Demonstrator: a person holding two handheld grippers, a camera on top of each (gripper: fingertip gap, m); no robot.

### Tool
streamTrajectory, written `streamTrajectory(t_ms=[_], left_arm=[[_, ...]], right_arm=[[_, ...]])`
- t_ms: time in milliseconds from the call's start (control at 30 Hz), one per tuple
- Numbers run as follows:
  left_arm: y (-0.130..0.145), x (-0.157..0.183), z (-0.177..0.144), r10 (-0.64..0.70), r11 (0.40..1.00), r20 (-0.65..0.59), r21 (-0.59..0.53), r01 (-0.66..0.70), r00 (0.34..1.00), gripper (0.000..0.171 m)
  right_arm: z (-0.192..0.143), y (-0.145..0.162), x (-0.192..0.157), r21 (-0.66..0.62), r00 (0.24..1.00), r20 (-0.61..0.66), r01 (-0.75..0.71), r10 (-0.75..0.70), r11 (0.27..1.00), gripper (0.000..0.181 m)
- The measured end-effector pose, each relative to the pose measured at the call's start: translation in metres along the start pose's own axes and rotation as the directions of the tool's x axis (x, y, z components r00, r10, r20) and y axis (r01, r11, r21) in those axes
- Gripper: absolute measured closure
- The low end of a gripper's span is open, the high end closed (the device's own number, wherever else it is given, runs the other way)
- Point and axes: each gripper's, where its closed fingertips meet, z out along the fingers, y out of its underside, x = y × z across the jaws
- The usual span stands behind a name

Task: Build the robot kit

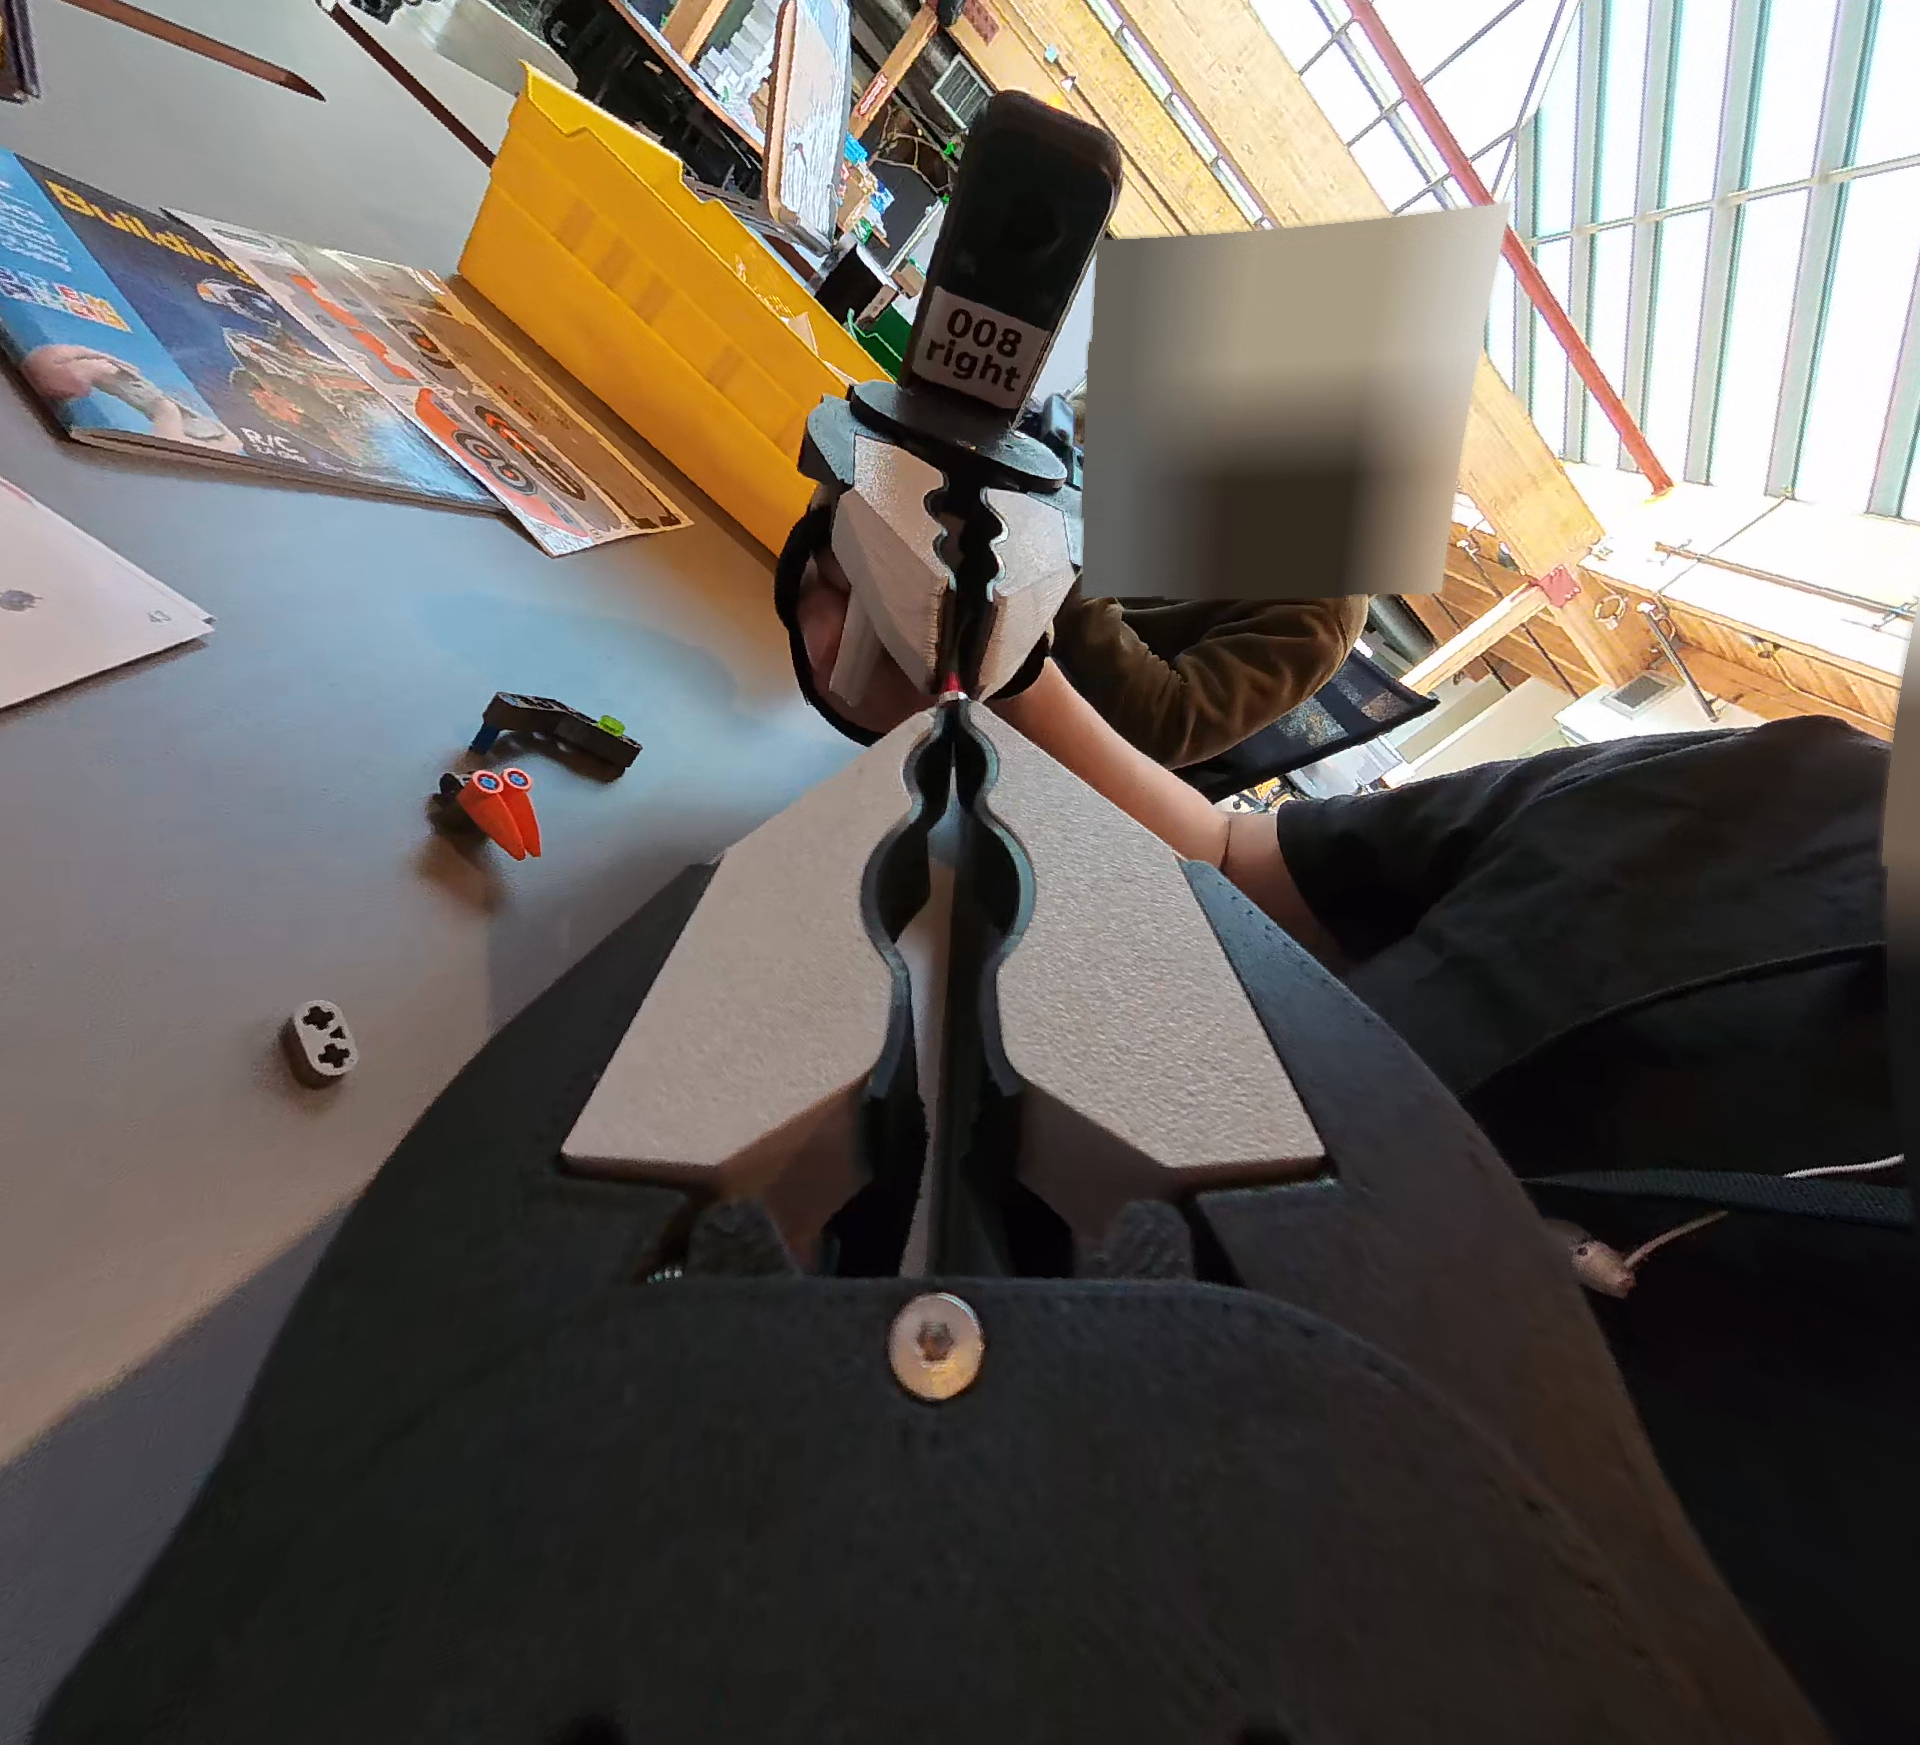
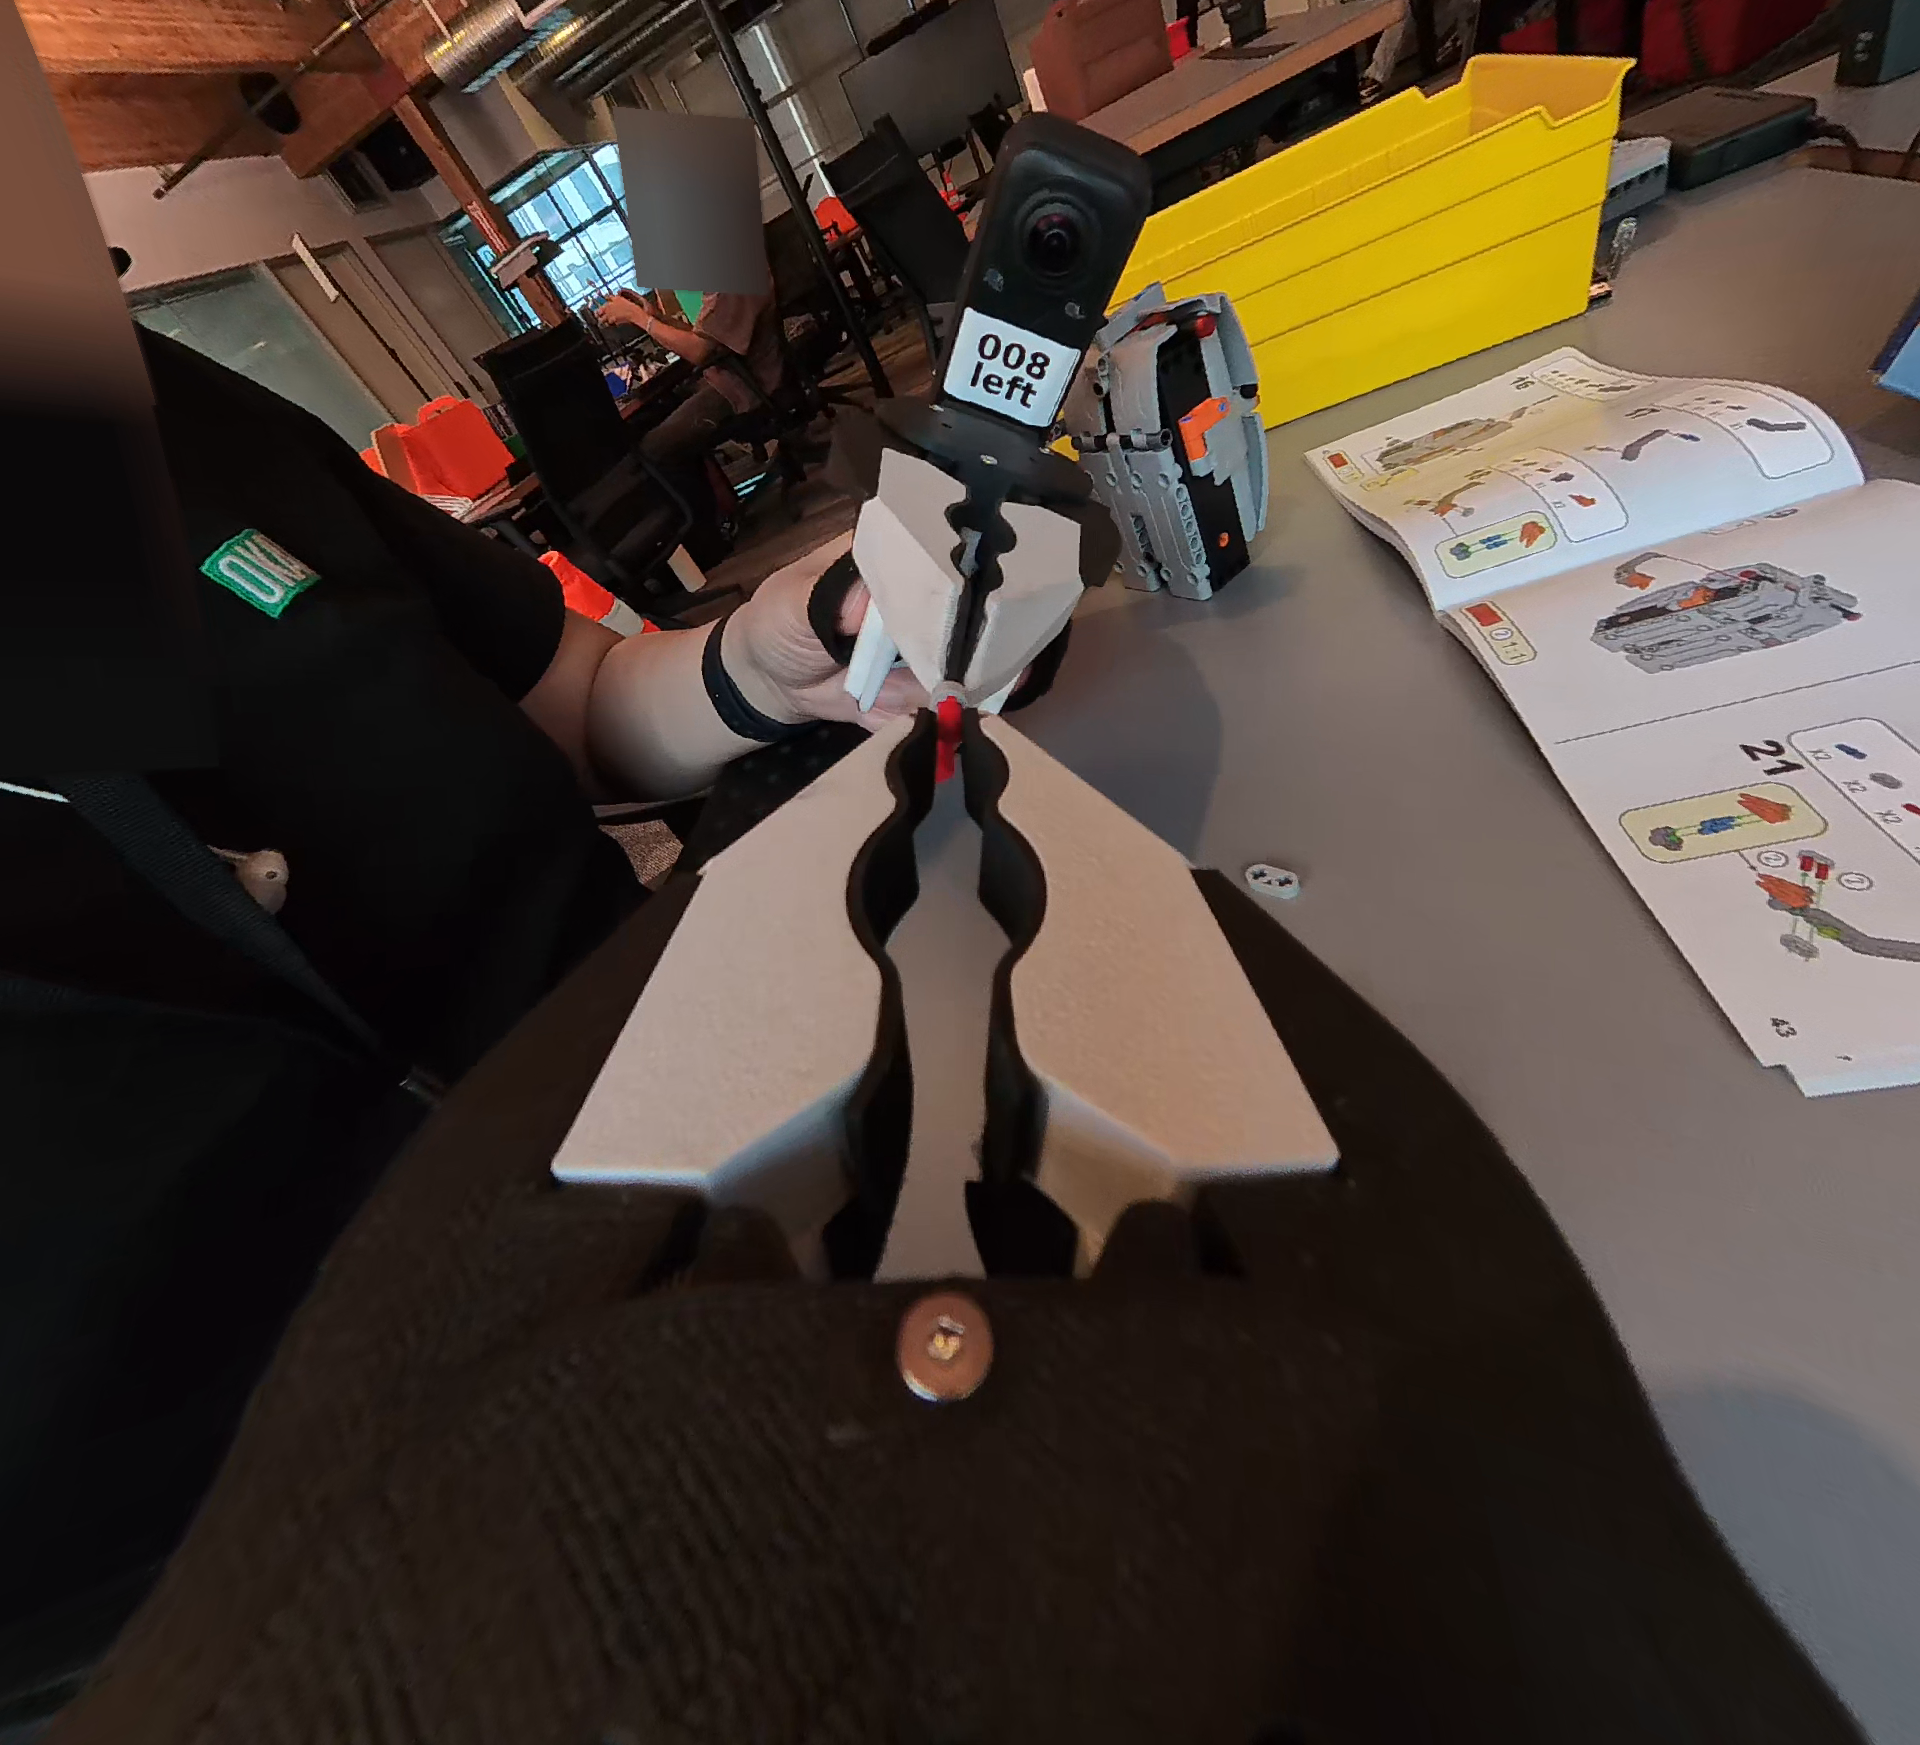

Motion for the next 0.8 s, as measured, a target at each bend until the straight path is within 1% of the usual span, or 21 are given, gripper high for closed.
streamTrajectory(t_ms=[133,200,267,367,500,533,567,800], left_arm=[[-0.0025,0.0048,-0.0002,-0.036,0.999,-0.05,0.021,0.037,0.998,0.171],[-0.0059,0.007,-0.0007,-0.048,0.998,-0.072,0.043,0.051,0.996,0.166],[-0.006,0.0052,-0.0009,-0.042,0.998,-0.059,0.043,0.044,0.997,0.168],[-0.0083,0.002,-0.0014,-0.006,0.998,-0.02,0.057,0.008,1.0,0.157],[-0.0066,0.0058,0.0009,0.014,0.999,-0.033,0.045,-0.013,0.999,0.159],[-0.0054,0.0051,0.0016,0.015,0.999,-0.03,0.039,-0.014,0.999,0.16],[-0.004,0.0055,0.0022,0.016,0.999,-0.034,0.032,-0.015,0.999,0.167],[-0.0053,0.0015,0.0003,-0.027,0.999,-0.034,0.047,0.028,0.999,0.165]], right_arm=[[-0.0005,-0.0029,-0.0012,0.02,1.0,0.017,-0.018,0.018,1.0,0.177],[-0.0007,-0.0033,-0.0007,0.025,1.0,0.017,-0.022,0.021,0.999,0.178],[-0.0002,-0.0031,-0.001,0.024,1.0,0.019,-0.023,0.022,0.999,0.177],[0.0008,-0.0056,-0.0043,0.038,0.999,0.04,-0.03,0.029,0.999,0.177],[0.0024,-0.0047,-0.004,0.038,0.998,0.046,-0.043,0.041,0.998,0.178],[0.0031,-0.0045,-0.0043,0.037,0.998,0.048,-0.045,0.043,0.998,0.178],[0.0035,-0.0041,-0.0041,0.036,0.998,0.048,-0.046,0.044,0.998,0.178],[0.0046,-0.0049,0.0011,0.041,0.999,0.01,-0.039,0.039,0.998,0.178]])
